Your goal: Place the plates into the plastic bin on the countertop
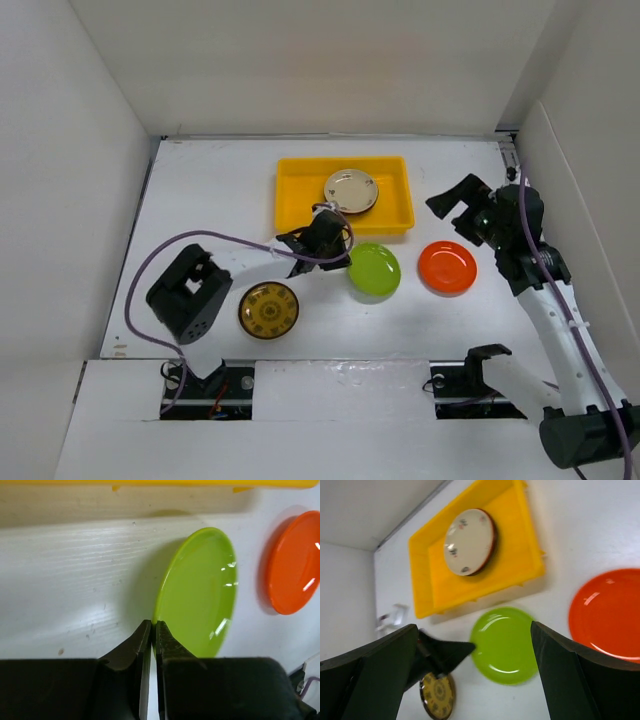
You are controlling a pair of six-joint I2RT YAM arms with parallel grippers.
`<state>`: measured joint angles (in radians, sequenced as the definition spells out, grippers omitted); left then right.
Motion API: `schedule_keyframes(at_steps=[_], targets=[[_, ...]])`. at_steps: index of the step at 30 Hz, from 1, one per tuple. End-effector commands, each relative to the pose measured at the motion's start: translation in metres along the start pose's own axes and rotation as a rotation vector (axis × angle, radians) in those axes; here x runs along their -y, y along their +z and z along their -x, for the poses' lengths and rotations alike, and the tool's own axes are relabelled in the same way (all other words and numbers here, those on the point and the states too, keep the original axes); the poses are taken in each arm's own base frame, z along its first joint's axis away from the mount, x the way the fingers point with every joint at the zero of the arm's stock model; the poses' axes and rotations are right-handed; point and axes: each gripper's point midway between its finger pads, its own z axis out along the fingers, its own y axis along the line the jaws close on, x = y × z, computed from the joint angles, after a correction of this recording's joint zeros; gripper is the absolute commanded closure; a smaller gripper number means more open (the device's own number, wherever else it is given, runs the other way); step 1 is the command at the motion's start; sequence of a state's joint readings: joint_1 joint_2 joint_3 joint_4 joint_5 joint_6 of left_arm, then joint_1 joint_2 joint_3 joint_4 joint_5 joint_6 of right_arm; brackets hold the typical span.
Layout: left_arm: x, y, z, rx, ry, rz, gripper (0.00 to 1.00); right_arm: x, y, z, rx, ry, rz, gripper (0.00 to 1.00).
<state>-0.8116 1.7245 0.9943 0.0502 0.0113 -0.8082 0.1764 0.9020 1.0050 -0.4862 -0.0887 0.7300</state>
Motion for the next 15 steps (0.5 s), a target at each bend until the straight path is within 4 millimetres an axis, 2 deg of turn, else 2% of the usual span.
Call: schedule_keyframes(at_steps=[1,2,3,4,5,6,7,8,9,10,11,12,13,14,15], targets=[[0.028,-0.057,0.048,0.148,0.018,-0.028,1.00,0.025,0.009,0.010,0.056,0.071,-0.038,0.00],[0.034,-0.074,0.058,0.174,0.026,-0.036,1.00,0.040,0.010,0.010,0.076,0.094,-0.083,0.00],[0.034,-0.082,0.072,0.214,0.014,-0.026,1.00,0.052,0.008,0.011,0.098,0.133,-0.124,0.00],[0.046,-0.095,0.091,0.253,0.008,-0.052,1.00,0.064,0.008,0.014,0.125,0.154,-0.162,0.00],[0.046,-0.100,0.104,0.276,0.002,-0.051,1.00,0.083,0.007,0.012,0.137,0.189,-0.217,0.00],[0.032,-0.100,0.125,0.297,-0.026,-0.019,1.00,0.088,0.004,0.014,0.166,0.228,-0.231,0.00],[0.035,-0.099,0.143,0.307,-0.032,-0.034,1.00,0.110,0.002,0.008,0.190,0.255,-0.304,0.00],[0.035,-0.105,0.158,0.327,-0.050,-0.048,1.00,0.110,-0.001,0.013,0.221,0.267,-0.307,0.00],[0.027,-0.095,0.167,0.317,-0.048,-0.030,1.00,0.126,-0.003,0.004,0.222,0.284,-0.353,0.00],[0.017,-0.092,0.183,0.328,-0.075,-0.021,1.00,0.130,-0.009,0.005,0.249,0.307,-0.365,0.00],[0.025,-0.095,0.202,0.352,-0.067,-0.045,1.00,0.136,-0.011,0.004,0.265,0.310,-0.381,0.00],[0.017,-0.076,0.207,0.329,-0.068,-0.022,1.00,0.148,-0.013,-0.004,0.257,0.320,-0.411,0.00],[0.006,-0.071,0.219,0.333,-0.077,0.006,1.00,0.149,-0.016,-0.004,0.275,0.332,-0.406,0.00],[0.016,-0.072,0.237,0.354,-0.070,-0.021,1.00,0.153,-0.018,-0.010,0.262,0.333,-0.419,0.00],[0.015,-0.064,0.242,0.343,-0.074,-0.027,1.00,0.157,-0.021,-0.014,0.249,0.352,-0.436,0.00]])
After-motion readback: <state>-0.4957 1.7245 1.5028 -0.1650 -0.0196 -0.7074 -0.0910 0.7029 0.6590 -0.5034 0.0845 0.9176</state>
